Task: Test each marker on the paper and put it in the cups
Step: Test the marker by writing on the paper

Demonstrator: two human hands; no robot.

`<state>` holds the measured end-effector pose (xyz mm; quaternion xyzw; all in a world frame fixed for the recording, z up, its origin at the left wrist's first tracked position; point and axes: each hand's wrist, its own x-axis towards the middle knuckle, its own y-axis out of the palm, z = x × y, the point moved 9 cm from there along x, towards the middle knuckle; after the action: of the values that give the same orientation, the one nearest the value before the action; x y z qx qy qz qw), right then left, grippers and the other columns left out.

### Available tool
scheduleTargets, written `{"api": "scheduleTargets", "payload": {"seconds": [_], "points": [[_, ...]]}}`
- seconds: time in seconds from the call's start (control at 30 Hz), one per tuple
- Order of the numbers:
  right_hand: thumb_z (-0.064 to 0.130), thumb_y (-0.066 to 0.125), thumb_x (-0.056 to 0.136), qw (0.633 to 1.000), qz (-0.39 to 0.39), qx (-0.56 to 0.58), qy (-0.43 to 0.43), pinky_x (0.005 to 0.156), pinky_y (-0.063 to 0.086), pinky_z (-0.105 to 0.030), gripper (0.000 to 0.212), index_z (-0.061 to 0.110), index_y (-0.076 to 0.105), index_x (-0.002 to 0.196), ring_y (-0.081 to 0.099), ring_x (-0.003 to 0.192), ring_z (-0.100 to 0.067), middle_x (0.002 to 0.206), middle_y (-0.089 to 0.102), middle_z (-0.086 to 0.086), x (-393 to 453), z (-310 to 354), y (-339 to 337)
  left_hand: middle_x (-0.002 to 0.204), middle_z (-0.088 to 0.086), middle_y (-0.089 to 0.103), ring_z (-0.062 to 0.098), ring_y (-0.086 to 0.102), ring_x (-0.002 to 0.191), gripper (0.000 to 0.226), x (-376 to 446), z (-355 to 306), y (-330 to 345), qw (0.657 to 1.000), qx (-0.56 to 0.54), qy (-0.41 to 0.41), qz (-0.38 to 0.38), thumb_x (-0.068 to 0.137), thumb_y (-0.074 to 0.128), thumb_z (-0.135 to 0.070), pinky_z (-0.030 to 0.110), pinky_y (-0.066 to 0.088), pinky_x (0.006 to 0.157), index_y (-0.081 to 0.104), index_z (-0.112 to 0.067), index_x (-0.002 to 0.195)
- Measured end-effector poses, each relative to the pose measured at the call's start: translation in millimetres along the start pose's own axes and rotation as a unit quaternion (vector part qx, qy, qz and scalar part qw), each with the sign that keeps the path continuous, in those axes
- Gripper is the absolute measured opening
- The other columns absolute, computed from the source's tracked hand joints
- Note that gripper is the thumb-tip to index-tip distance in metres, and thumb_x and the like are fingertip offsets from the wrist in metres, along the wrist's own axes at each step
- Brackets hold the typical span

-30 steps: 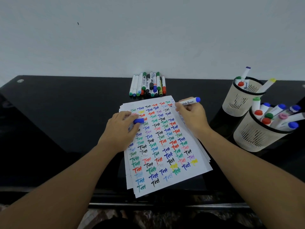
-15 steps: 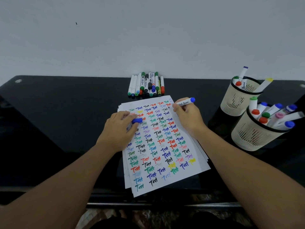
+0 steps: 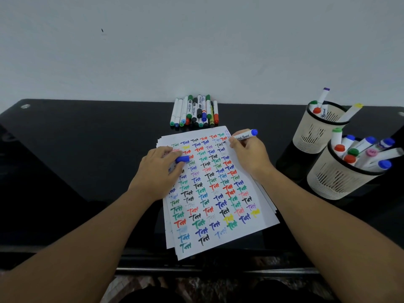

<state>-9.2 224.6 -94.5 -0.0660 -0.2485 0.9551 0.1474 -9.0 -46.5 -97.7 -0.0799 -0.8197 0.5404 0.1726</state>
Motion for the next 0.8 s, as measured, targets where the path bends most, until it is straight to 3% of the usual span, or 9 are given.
{"api": "scheduleTargets", "payload": {"seconds": [0.17,0.3,0.63,0.8], "points": [[0.040,0.058,0.105,1.000,-0.020,0.005,-0.011,0.077,0.062,-0.035,0.028,0.014,0.064,0.112,0.071,0.082,-0.012,0.093,0.071,0.003,-1.1,-1.9,-5.2,0.146,-0.007,0.045,0.014,0.036,0.135,0.049,-0.8,0.2,-0.3,1.000,-0.004,0.001,-0.002,0.102,0.044,-0.052,0.038,0.031,0.112,0.050,-0.034,0.147],[0.040,0.058,0.105,1.000,-0.018,0.013,-0.009,0.082,0.063,-0.043,0.027,0.015,0.065,0.108,0.073,0.085,-0.017,0.093,0.073,0.001,-0.4,-3.2,-4.2,0.146,-0.007,0.045,0.014,0.035,0.135,0.049,-0.8,0.2,-0.6,1.000,-0.004,-0.001,-0.002,0.102,0.043,-0.053,0.038,0.031,0.112,0.050,-0.034,0.147],[0.040,0.058,0.105,1.000,-0.022,-0.001,-0.001,0.078,0.062,-0.040,0.029,0.012,0.065,0.108,0.073,0.082,-0.017,0.090,0.072,0.000,0.8,-4.7,-4.5,0.148,-0.008,0.043,0.013,0.034,0.136,0.049,-0.2,0.1,-0.2,1.000,0.000,-0.009,0.007,0.103,0.043,-0.053,0.038,0.031,0.114,0.047,-0.036,0.148],[0.040,0.057,0.106,1.000,-0.023,-0.010,-0.008,0.083,0.063,-0.045,0.029,0.013,0.065,0.108,0.073,0.084,-0.019,0.091,0.072,0.000,1.0,-3.2,-3.7,0.148,-0.008,0.043,0.014,0.034,0.137,0.049,-0.5,0.3,-0.1,1.000,-0.002,-0.009,0.008,0.102,0.043,-0.053,0.039,0.031,0.114,0.047,-0.036,0.148]]}}
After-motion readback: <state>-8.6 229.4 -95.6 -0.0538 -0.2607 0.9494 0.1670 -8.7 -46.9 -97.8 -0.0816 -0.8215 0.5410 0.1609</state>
